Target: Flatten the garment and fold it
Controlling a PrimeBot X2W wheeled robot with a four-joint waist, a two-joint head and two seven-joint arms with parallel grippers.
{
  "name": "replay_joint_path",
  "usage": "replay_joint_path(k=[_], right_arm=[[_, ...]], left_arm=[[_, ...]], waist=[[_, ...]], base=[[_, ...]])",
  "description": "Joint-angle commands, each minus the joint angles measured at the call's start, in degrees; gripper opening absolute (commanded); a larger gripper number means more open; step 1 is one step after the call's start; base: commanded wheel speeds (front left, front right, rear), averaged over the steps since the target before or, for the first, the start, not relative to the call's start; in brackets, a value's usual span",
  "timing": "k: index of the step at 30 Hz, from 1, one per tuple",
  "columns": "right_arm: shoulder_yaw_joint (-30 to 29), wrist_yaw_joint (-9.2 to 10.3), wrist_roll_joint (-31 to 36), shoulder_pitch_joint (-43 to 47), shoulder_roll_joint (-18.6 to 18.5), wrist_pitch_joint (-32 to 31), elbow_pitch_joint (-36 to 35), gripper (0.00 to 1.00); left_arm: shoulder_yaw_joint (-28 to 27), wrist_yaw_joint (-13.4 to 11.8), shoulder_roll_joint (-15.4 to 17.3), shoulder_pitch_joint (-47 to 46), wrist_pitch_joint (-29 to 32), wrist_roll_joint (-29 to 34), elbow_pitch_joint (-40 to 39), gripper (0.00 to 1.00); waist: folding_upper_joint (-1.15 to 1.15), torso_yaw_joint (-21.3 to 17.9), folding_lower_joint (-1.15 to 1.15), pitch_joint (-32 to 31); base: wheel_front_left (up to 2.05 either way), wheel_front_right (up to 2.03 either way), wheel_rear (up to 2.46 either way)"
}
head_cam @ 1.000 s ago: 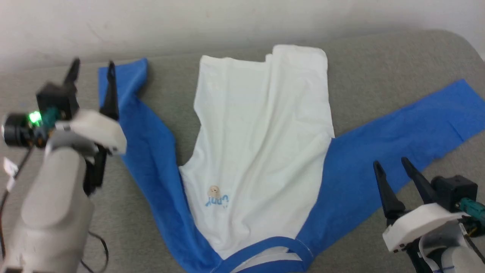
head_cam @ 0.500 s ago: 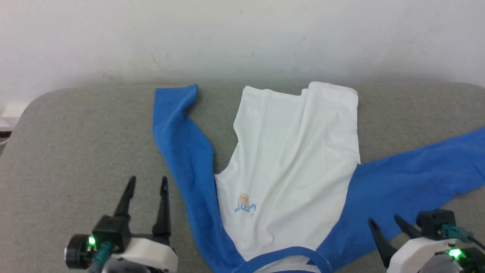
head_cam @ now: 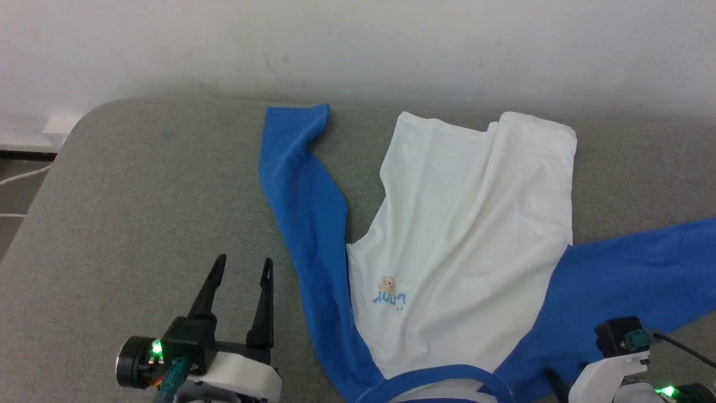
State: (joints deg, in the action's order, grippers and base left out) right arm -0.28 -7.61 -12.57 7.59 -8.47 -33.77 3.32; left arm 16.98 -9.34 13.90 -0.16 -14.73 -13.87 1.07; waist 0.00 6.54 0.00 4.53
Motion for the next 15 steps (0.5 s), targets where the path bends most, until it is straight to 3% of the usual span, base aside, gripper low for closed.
replay_joint_path(k=[1, 4, 5, 7, 15], right_arm=[[0.29, 0.12, 2.16, -1.16, -0.73, -0.22, 1.87, 1.0], [0.17, 0.12, 2.61, -1.83, -0.08, -0.18, 4.33, 1.0], [0.36, 0.12, 2.91, -1.92, -0.16, -0.43, 5.09, 0.45], [0.59, 0.12, 3.88, -1.89, -0.76, -0.59, 6.21, 0.0], [-4.81, 0.12, 5.57, -1.89, -1.61, 0.48, 5.67, 0.0]], left_arm=[[-0.24, 0.54, -0.78, -0.48, -0.27, 0.76, 0.17, 1.0], [-0.47, 0.95, -1.56, -0.49, -0.27, 1.19, 0.6, 1.0], [-0.57, 1.08, -1.76, -0.57, -0.27, 1.37, 0.66, 1.0], [-0.76, 1.29, -2.11, -0.68, -0.27, 1.72, 1.06, 1.0], [-1.89, 2.06, -2.54, -0.07, -0.27, 2.06, 3.17, 1.0]], waist=[[0.0, 1.36, 0.0, 1.41], [0.0, 1.77, 0.0, 2.13], [0.0, 1.83, 0.0, 2.39], [0.0, 1.86, 0.0, 2.65], [0.0, -0.76, 0.0, 1.73]], base=[[0.0, 0.0, 0.0], [0.0, 0.0, 0.0], [0.0, 0.0, 0.0], [0.0, 0.0, 0.0], [0.0, 0.0, 0.0]])
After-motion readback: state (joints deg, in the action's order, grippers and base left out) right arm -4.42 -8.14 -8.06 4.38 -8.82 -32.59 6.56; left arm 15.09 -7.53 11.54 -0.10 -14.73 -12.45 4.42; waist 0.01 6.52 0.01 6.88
